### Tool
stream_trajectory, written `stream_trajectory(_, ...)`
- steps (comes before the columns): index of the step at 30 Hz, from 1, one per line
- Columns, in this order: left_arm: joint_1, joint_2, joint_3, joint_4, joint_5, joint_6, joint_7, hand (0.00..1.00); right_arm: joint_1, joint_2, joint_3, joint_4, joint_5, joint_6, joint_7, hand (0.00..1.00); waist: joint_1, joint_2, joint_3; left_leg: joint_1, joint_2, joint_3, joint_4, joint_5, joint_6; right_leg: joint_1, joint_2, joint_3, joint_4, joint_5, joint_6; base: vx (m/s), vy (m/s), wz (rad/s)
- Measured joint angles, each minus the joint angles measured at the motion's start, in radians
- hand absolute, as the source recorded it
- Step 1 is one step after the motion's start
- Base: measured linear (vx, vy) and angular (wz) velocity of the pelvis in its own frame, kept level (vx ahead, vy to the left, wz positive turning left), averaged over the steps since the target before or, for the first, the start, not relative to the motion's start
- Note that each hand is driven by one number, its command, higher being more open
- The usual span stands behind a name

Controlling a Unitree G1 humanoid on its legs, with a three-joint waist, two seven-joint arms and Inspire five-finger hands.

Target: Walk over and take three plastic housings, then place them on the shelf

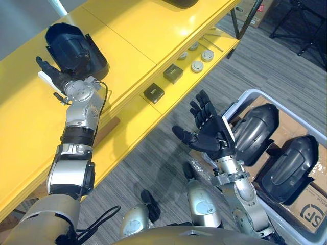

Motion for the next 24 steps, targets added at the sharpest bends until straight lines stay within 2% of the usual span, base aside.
stream_trajectory(4,0.010,0.000,0.023,-0.033,-0.048,-0.019,-0.113,1.00,0.011,0.001,-0.001,-0.018,-0.007,-0.001,0.006,1.00,0.006,0.012,0.005,0.007,-0.002,-0.013,-0.013,0.011,-0.001,0.009,0.000,-0.014,0.000,0.000,0.000,-0.05,-0.021,0.11)
stream_trajectory(9,0.096,0.007,0.005,-0.320,-0.119,-0.056,-0.273,1.00,-0.042,-0.013,-0.034,-0.029,-0.082,-0.010,0.040,1.00,0.023,0.016,0.002,0.027,-0.003,-0.044,-0.032,0.026,-0.004,0.038,-0.001,-0.059,0.000,-0.001,-0.001,-0.05,-0.025,0.15)
stream_trajectory(11,0.121,0.007,-0.001,-0.418,-0.119,-0.060,-0.320,1.00,-0.095,-0.035,-0.049,-0.034,-0.093,-0.020,0.036,1.00,0.035,0.026,-0.005,0.031,-0.004,-0.054,-0.032,0.026,-0.003,0.047,-0.003,-0.083,0.000,-0.001,-0.002,-0.07,-0.015,0.15)
stream_trajectory(13,0.165,0.007,-0.001,-0.525,-0.114,-0.064,-0.370,1.00,-0.186,-0.074,-0.082,-0.050,-0.150,-0.024,0.013,1.00,0.052,0.058,-0.028,0.029,-0.015,-0.079,-0.037,0.033,0.002,0.065,-0.015,-0.114,-0.010,-0.001,-0.002,-0.05,-0.002,0.28)
stream_trajectory(14,0.170,0.007,-0.001,-0.532,-0.114,-0.064,-0.373,1.00,-0.197,-0.078,-0.085,-0.050,-0.154,-0.024,0.010,1.00,0.055,0.063,-0.032,0.029,-0.016,-0.083,-0.039,0.034,0.002,0.067,-0.016,-0.117,-0.012,-0.001,-0.002,-0.04,0.000,0.29)
stream_trajectory(15,0.188,0.008,0.002,-0.548,-0.085,-0.061,-0.370,1.00,-0.235,-0.090,-0.092,-0.050,-0.157,-0.023,-0.002,1.00,0.069,0.078,-0.049,0.031,-0.019,-0.092,-0.048,0.040,0.002,0.072,-0.017,-0.127,-0.015,-0.001,-0.002,-0.04,-0.011,0.23)
stream_trajectory(17,0.207,0.008,0.009,-0.549,0.063,-0.044,-0.334,1.00,-0.282,-0.101,-0.098,-0.050,-0.157,-0.023,-0.016,1.00,0.092,0.091,-0.073,0.032,-0.018,-0.108,-0.055,0.047,0.000,0.080,-0.016,-0.146,-0.016,-0.001,-0.002,-0.05,-0.023,0.25)
stream_trajectory(19,0.241,0.013,0.067,-0.549,0.225,-0.032,-0.315,1.00,-0.325,-0.119,-0.106,-0.050,-0.110,-0.013,0.003,1.00,0.117,0.089,-0.103,0.032,-0.018,-0.129,-0.070,0.062,-0.003,0.086,-0.015,-0.171,-0.016,-0.001,-0.002,-0.05,-0.039,0.26)
stream_trajectory(22,0.320,0.067,0.110,-0.550,0.322,-0.030,-0.280,1.00,-0.346,-0.121,-0.112,-0.039,-0.068,0.037,0.023,1.00,0.143,0.071,-0.130,0.037,-0.019,-0.161,-0.084,0.077,-0.006,0.104,-0.016,-0.208,-0.018,-0.005,-0.006,-0.06,-0.028,0.30)
stream_trajectory(24,0.372,0.072,0.132,-0.559,0.319,-0.036,-0.268,1.00,-0.369,-0.117,-0.107,0.008,-0.079,0.072,0.022,1.00,0.163,0.054,-0.145,0.038,-0.020,-0.180,-0.088,0.082,-0.006,0.116,-0.017,-0.230,-0.018,-0.008,-0.010,-0.06,-0.013,0.26)
